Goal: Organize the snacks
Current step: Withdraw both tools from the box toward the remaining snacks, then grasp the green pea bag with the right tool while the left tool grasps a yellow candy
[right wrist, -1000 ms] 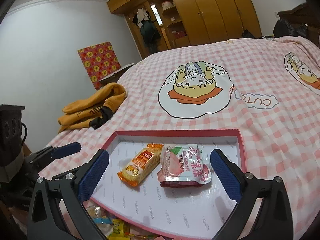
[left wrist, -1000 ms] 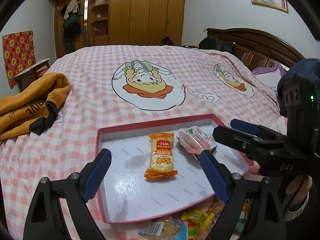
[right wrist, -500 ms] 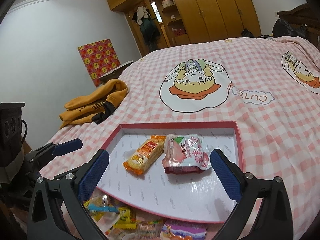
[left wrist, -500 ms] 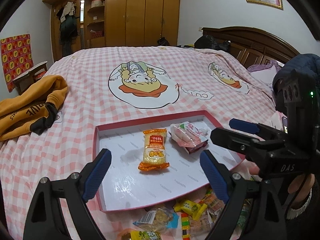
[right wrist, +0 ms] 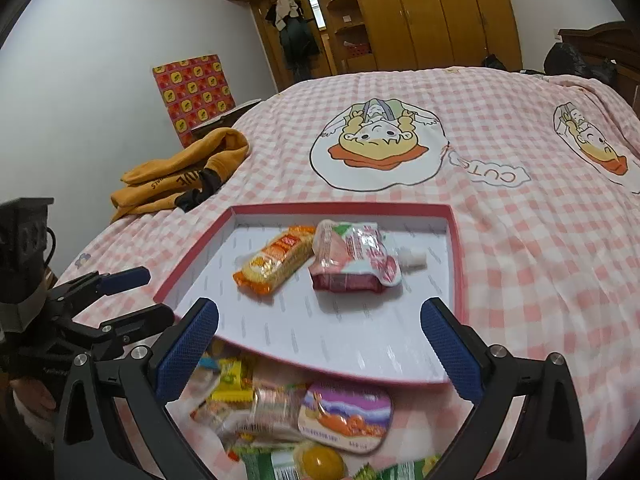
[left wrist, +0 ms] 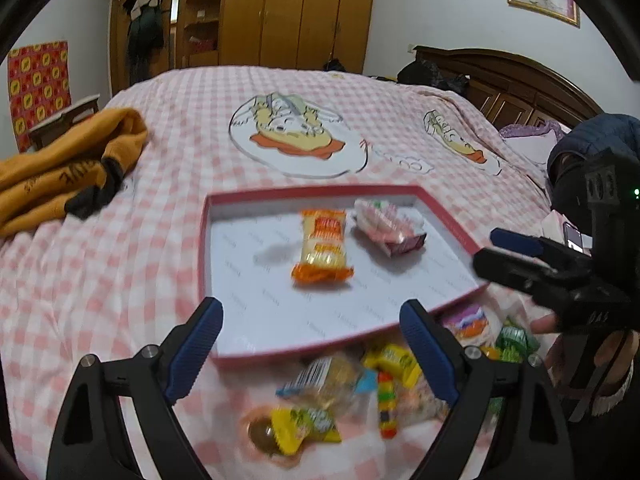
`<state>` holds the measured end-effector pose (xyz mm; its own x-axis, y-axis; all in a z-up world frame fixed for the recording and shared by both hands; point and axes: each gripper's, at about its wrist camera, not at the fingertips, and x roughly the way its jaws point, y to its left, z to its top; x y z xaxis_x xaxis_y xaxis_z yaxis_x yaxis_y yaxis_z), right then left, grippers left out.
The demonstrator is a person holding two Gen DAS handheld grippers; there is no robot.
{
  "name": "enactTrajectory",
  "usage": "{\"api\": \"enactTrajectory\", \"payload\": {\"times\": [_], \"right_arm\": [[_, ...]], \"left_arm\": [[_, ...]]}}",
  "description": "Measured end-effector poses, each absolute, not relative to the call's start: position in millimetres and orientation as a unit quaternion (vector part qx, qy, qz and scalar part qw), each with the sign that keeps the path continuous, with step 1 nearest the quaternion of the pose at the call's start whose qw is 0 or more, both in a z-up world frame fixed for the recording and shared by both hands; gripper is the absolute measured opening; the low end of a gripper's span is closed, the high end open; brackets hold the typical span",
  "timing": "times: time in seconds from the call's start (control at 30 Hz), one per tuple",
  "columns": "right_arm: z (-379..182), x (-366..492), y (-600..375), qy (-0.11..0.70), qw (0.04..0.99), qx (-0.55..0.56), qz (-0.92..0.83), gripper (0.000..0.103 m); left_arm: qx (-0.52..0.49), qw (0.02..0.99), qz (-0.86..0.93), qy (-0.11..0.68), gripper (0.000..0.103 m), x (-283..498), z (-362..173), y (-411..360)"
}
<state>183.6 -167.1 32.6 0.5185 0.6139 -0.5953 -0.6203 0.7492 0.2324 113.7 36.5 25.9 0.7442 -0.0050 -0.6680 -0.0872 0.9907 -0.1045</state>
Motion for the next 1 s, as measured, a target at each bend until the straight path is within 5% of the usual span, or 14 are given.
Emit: {"api": "enactTrajectory", "payload": {"times": [0.37,0.6,0.7,0.9,1.0], "right_arm": [[20.5,151.3,-213.8,0.344,0.877,-0.019,0.335,0.103],[3.5,135.2,-244.5,0.357,0.883,-0.037,0.303,0.103],[-5.4,132.5,-246.7,0.366,0.879,-0.04,0.303,0.102],[-31.2,127.9,-233.3,0.381,0.871,-0.071,0.3,0.081],[-33.4,127.2,-234.6,0.38,0.873,-0.069,0.299,0.075]], "left_arm": [[-0.088,0.926,0.009,0.366,0.092,74.2,4.5,40.7],[-0.083,0.927,-0.026,0.366,0.066,71.4,-3.1,26.5],[-0.073,0.923,-0.016,0.378,0.065,73.7,-10.8,22.4],[-0.045,0.919,0.021,0.392,0.064,74.3,-23.5,18.0],[-0.041,0.92,0.023,0.388,0.042,72.6,-24.3,17.4]]}}
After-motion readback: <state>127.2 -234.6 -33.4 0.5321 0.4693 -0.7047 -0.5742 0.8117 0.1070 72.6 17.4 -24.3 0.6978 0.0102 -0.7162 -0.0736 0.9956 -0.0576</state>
